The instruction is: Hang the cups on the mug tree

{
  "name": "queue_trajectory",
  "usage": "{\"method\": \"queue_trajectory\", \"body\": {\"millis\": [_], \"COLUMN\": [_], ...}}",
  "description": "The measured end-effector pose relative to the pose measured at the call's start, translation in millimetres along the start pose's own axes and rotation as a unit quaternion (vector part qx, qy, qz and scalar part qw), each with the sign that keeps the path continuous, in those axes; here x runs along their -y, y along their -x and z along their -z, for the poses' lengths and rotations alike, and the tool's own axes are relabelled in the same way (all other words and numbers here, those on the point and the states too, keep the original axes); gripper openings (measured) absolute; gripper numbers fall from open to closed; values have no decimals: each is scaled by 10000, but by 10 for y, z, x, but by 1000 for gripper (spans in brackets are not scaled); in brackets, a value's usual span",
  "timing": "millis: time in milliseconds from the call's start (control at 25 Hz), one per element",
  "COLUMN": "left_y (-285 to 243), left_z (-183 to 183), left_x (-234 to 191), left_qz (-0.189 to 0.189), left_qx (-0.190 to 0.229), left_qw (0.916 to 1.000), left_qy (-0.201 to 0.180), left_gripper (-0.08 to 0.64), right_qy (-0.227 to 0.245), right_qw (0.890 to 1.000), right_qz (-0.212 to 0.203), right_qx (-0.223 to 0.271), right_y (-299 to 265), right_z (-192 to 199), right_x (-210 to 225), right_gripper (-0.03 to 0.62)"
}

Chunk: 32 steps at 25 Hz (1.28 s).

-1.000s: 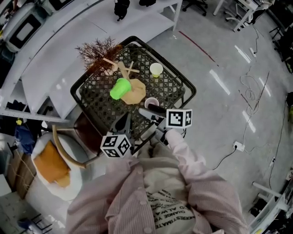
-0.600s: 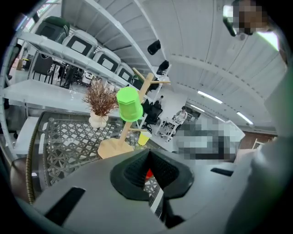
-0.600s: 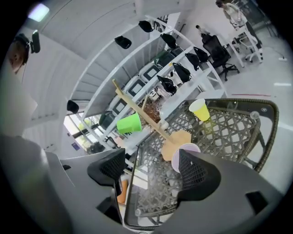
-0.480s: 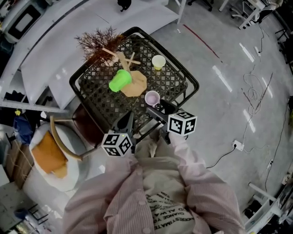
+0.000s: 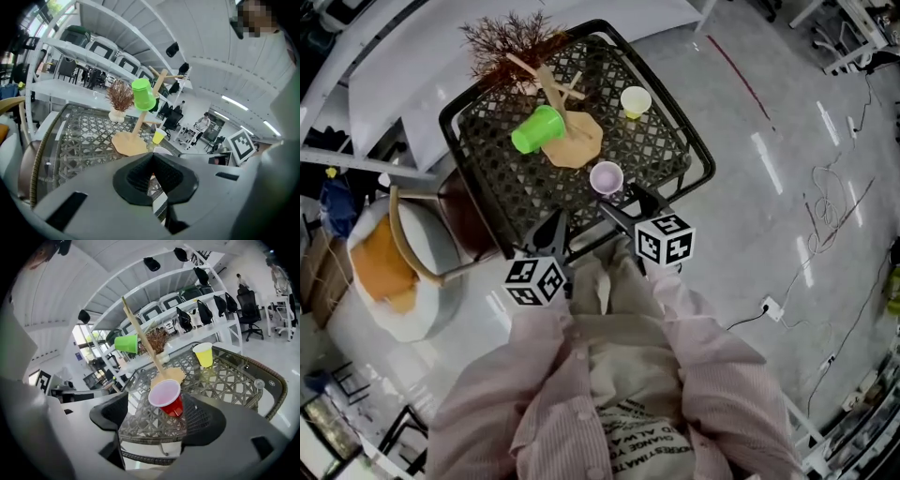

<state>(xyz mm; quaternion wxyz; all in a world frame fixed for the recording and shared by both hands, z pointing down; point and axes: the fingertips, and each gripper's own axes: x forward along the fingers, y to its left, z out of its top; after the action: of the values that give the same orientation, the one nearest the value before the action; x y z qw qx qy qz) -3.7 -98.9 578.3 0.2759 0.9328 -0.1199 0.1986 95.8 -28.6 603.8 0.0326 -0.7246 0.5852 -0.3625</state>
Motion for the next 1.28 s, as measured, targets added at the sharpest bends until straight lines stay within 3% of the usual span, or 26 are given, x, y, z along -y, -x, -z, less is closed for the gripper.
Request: {"method": "queue_trajectory", "body": {"millis": [440,720,920,1280], "left_y": [-153,-209,-217,-242], "left_z": [272,370,391,398], "left_x": [-120,-140,-140,-124], "left_qz": [-683,-963,-1030,-1007], "left_qx": [384,553,622,593], "left_qw": [9958,9918,9903,9908], "left_qy": [468,640,695,686], "left_gripper": [-2,-2,-2,-2], "right_qy": [1119,1571,1931,2108], "right_qw": [9920,9848,9785,9741], "right_qz": [-283,-363,-353,-449], "right_qx": [-517,-642,-636,-682], "right_y": [-372,-561,-664,-776], "right_z": [302,342,294,329], "right_x": [224,285,292,220], "right_gripper": [328,328,328,327]}}
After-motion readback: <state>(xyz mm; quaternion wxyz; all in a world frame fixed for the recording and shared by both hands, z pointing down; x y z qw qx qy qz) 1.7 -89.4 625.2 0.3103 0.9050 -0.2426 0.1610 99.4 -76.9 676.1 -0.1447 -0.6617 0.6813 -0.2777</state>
